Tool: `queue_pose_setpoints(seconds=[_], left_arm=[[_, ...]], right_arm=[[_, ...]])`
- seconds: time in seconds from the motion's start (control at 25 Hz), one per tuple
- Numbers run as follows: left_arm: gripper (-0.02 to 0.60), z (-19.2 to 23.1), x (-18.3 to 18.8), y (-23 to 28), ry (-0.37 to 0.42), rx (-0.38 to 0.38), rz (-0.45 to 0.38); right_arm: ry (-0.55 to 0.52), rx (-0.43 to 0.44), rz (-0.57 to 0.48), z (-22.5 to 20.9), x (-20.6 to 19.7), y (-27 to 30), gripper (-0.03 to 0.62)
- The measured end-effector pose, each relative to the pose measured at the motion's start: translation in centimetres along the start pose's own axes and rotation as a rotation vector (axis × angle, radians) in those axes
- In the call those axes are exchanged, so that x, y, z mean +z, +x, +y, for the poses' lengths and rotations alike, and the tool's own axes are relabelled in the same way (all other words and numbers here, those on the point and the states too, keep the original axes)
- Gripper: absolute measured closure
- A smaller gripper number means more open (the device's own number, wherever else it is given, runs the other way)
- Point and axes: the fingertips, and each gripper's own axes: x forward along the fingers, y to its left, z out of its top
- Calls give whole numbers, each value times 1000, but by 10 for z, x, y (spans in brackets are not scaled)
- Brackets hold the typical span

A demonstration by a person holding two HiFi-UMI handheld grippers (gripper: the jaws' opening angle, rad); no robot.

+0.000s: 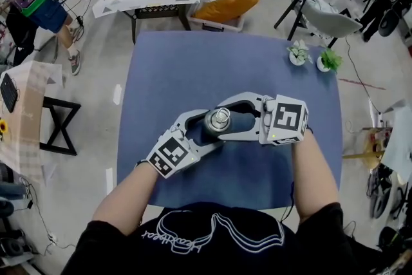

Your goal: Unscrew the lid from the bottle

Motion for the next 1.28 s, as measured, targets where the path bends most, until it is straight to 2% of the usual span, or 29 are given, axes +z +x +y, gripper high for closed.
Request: queue_pose_setpoints(seconds=[0.12, 0.2, 0.24, 0.44, 0.56, 0.76, 0.92, 1.04, 1.28], left_arm=[[230, 1, 1, -1, 1, 2, 1], [230, -2, 0, 0, 0, 2, 3], [230, -3, 0, 0, -1, 2, 4], [230, -1, 1, 1, 3, 1, 3], [230, 0, -2, 0, 3, 6, 5], [230, 0, 2, 0, 5, 5, 2], [231, -2, -1, 0, 0, 5, 3], [231, -1, 0, 0, 0, 6, 3], [230, 0, 0, 0, -1, 4, 3]], right_arm=[[5, -34, 13, 0, 0, 1, 328], [25, -75, -2, 2, 0, 0, 271], [37, -113, -21, 1, 1, -3, 252], [105, -398, -130, -8, 2, -20, 246], [151, -512, -144, -7, 1, -20, 247], [179, -623, -95, -4, -1, -15, 272], [198, -703, -93, -6, -6, -11, 284], [224, -737, -130, -10, -1, -11, 304], [192, -757, -140, -9, 2, -8, 338]])
